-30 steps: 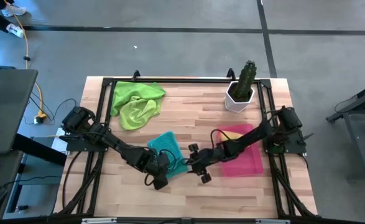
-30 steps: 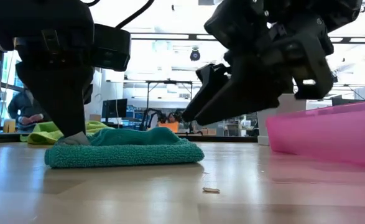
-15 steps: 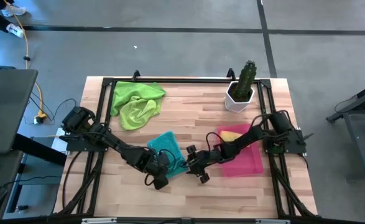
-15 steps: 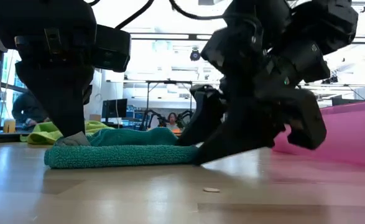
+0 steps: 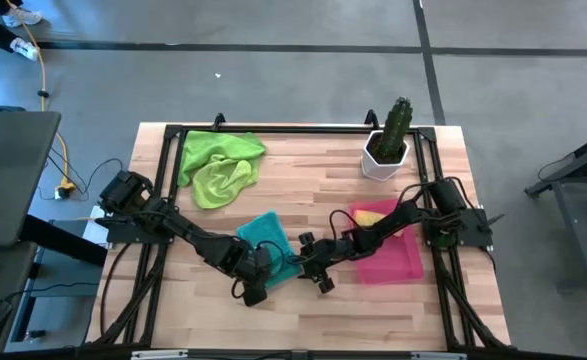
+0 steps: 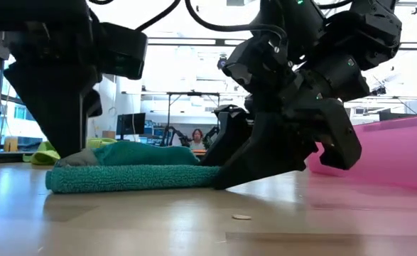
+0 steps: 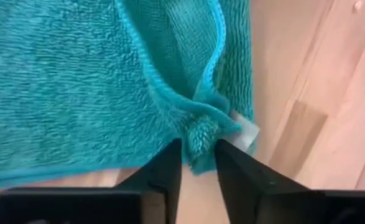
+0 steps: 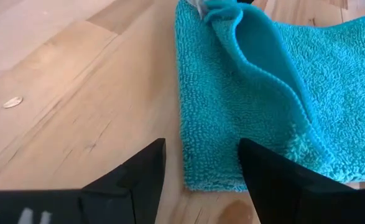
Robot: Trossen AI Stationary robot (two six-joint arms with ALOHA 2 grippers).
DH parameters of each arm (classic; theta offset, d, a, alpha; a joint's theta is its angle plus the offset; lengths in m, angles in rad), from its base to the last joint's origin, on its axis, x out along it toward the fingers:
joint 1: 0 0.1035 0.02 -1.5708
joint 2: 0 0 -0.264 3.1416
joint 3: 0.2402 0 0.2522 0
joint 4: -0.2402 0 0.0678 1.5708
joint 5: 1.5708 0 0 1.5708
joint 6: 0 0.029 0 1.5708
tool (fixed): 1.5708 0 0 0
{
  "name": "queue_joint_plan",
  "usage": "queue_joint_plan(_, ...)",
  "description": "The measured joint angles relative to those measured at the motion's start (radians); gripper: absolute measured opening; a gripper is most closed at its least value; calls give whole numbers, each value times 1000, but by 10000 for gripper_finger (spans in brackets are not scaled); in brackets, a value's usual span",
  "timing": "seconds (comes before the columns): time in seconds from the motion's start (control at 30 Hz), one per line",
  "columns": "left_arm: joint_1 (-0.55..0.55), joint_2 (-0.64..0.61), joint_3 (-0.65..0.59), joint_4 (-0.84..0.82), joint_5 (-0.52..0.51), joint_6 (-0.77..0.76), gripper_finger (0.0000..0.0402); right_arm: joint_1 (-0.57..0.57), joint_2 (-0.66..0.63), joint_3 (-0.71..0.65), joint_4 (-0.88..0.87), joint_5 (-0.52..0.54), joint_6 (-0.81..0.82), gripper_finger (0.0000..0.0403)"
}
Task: Roll microfiber towels into tight, uniform cylinder then place into a basket
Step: Roll the blue microfiber towel
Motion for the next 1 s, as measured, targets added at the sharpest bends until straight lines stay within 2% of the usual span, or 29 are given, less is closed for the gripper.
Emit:
queue_joint_plan(0.13,6,0,48,-140,-5,107,130,-1,1,-1,-2,2,45,197)
queue_joint_plan(0.23,2,-13,117,-246,-10,195,144,-1,1,-1,-3,2,76,197)
queue_joint_plan(0.33,-15,-14,175,-255,-11,256,146,-2,2,-1,-4,3,121,197)
queue_joint_plan(0.43,-50,-14,206,-186,-13,318,147,-3,2,-1,-3,8,165,191)
queue_joint_plan(0.53,-84,-9,205,-115,-41,389,147,-5,2,-1,-3,18,206,166)
queue_joint_plan(0.7,-113,-8,205,-99,-145,416,147,-8,2,-1,-3,25,264,95)
queue_joint_plan(0.87,-116,-8,205,-97,-146,417,147,-26,2,-1,-4,4,327,15)
queue_joint_plan(1.0,-117,-8,205,-97,-145,417,147,-56,2,-2,-6,-62,408,14)
